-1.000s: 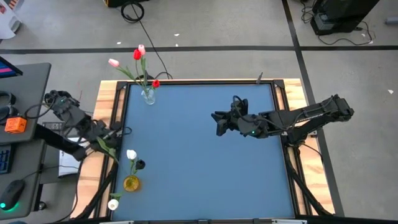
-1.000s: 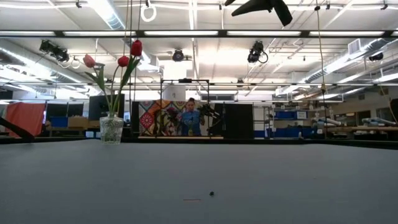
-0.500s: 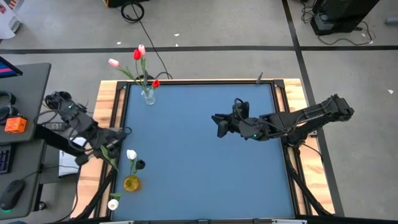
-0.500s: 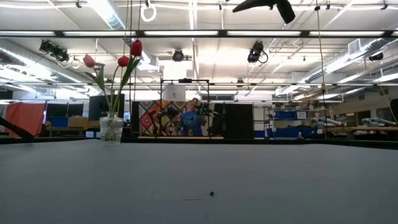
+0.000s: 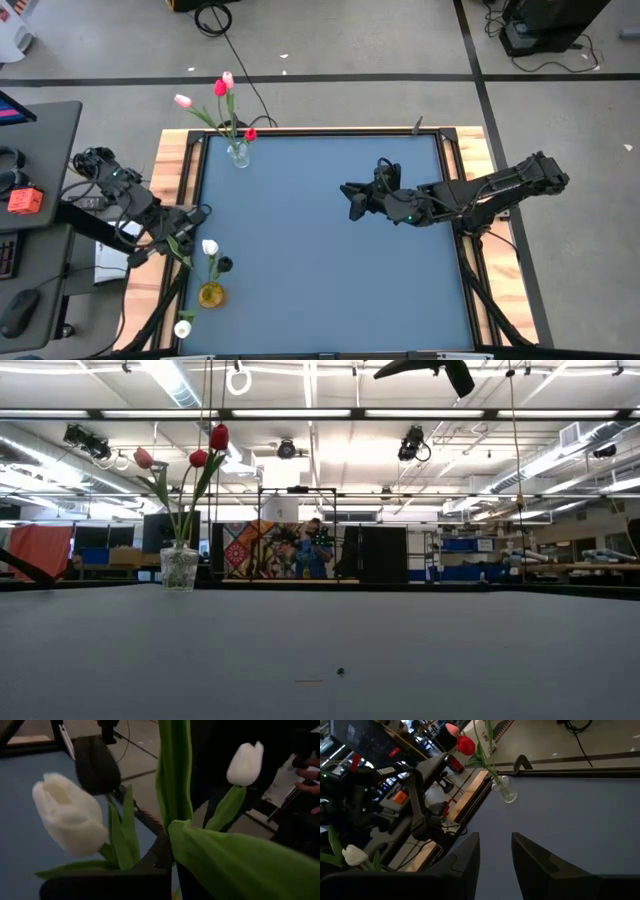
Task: Sort flowers into vase by color
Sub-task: Put the black tulip into the yellow vase
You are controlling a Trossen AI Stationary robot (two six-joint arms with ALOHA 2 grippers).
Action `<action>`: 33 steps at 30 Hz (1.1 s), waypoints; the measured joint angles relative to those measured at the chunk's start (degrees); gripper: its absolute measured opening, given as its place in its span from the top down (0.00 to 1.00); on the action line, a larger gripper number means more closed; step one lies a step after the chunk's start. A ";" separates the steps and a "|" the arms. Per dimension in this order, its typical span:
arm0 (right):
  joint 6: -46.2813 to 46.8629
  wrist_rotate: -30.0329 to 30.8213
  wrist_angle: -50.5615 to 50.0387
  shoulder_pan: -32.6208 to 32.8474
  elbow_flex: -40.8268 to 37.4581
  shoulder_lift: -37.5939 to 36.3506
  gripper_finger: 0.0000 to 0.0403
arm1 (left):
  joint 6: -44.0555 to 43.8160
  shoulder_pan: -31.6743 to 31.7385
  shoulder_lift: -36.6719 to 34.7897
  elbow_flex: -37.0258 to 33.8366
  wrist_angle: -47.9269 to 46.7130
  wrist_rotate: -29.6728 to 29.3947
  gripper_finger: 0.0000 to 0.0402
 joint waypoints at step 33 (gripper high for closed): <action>-1.03 -4.16 -0.44 -1.46 0.00 0.00 0.67 | -18.09 0.00 3.85 0.04 -9.44 3.60 0.61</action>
